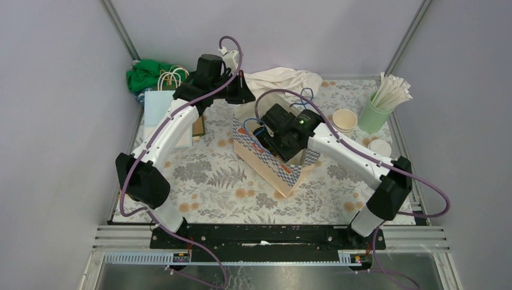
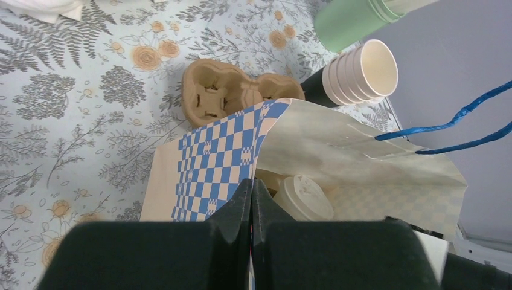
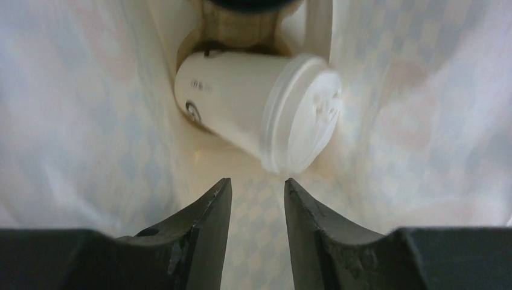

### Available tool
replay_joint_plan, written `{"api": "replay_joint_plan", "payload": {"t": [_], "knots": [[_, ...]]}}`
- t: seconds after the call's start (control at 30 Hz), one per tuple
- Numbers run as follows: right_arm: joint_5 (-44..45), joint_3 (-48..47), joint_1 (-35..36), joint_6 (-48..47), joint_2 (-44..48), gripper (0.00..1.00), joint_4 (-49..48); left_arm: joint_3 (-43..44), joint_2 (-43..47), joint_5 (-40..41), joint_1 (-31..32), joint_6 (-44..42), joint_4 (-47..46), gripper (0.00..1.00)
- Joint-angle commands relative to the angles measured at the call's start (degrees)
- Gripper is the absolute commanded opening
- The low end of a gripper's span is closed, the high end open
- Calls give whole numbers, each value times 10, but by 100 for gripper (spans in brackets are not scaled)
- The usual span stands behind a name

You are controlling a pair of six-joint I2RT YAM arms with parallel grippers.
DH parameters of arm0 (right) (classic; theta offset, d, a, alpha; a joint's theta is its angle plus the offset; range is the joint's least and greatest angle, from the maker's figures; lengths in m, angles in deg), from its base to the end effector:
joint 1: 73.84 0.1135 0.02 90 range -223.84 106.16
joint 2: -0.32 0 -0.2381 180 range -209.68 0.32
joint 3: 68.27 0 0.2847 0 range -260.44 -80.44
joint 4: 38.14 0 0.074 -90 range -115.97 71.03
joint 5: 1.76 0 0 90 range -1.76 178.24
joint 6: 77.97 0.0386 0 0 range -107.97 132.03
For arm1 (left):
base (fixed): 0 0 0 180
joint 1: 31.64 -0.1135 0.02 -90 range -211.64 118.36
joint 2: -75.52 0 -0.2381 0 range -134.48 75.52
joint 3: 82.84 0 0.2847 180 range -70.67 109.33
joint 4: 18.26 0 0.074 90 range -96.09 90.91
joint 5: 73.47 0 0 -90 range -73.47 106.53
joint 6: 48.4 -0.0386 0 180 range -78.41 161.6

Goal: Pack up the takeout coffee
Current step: Adjust the coffee cup in the cup tray.

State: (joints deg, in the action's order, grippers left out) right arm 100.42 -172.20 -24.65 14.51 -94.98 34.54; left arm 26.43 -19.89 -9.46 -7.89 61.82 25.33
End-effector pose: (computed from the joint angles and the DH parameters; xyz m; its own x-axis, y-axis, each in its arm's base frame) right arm 0.2495 0.2765 0.2928 -0.6165 -0.6493 -0.4454 -0.6534 0.7375 -0.1706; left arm 0.3714 -0.1819 0.3648 -0.6714 -0.0440 -0.7397 0.5097 0.6973 -0.5041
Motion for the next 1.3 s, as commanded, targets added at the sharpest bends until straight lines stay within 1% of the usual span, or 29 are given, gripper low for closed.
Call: {"api": "replay_joint_plan", "payload": {"t": [0.0,0.13,0.33,0.5,0.6,0.7,0.8,0.9,1.03,1.1,1.13,1.17,1.27], "knots": [[-32,38,-2,30,77,45,26,16,40,22,-18,15,-35,0],[-28,73,-4,66,121,45,30,-5,59,30,-23,18,-48,0],[-5,96,-5,99,140,36,47,-32,83,31,-23,28,-71,0],[-5,128,-8,111,161,36,40,-50,102,39,-23,38,-91,0],[-27,154,-25,147,179,38,34,-62,114,39,-23,42,-98,0],[-52,178,-47,158,195,44,22,-83,126,39,-23,49,-109,0],[-54,171,-55,157,191,49,16,-102,137,31,-23,55,-120,0],[-48,146,-63,150,173,52,6,-108,138,16,-23,58,-123,0],[-37,100,-83,149,136,64,-14,-110,132,0,-23,63,-123,0],[-36,72,-102,158,111,65,-18,-111,130,-6,-23,66,-123,0],[-36,57,-110,165,97,68,-14,-112,130,-7,-23,66,-124,0],[-24,10,-123,179,55,92,2,-112,124,-14,-23,67,-125,0],[4,-12,-123,198,40,99,-3,-105,116,-19,-23,71,-128,0]]}}
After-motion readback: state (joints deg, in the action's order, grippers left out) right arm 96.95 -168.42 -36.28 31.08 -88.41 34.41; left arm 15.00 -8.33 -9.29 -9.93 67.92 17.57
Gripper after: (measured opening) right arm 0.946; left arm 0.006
